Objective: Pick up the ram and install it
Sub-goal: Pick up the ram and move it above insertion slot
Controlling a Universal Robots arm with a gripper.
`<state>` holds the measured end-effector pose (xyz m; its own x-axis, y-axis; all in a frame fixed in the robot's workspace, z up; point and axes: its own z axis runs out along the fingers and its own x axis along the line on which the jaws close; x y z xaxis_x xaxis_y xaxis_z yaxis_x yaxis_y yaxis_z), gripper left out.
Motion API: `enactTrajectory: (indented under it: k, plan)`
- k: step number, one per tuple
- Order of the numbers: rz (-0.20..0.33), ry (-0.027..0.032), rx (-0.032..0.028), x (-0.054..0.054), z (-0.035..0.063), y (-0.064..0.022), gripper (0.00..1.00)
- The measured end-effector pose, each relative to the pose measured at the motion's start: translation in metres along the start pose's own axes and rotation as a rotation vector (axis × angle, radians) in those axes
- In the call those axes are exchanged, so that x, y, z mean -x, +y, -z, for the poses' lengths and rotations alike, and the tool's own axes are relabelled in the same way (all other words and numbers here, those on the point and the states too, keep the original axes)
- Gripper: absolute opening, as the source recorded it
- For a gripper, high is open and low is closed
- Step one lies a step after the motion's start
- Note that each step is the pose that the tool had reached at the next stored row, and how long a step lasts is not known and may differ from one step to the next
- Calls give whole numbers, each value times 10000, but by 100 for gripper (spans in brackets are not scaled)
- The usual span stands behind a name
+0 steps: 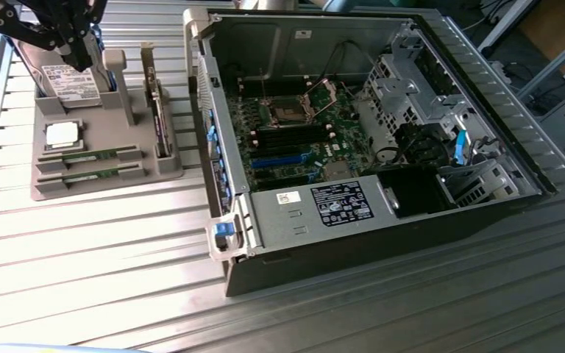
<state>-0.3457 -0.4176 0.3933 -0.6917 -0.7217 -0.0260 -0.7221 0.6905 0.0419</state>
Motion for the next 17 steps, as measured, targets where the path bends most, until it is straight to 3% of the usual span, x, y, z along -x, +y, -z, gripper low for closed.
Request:
enactTrajectory:
  k: [17]
  plan:
    - [1229,52,32,0,0,0,10]
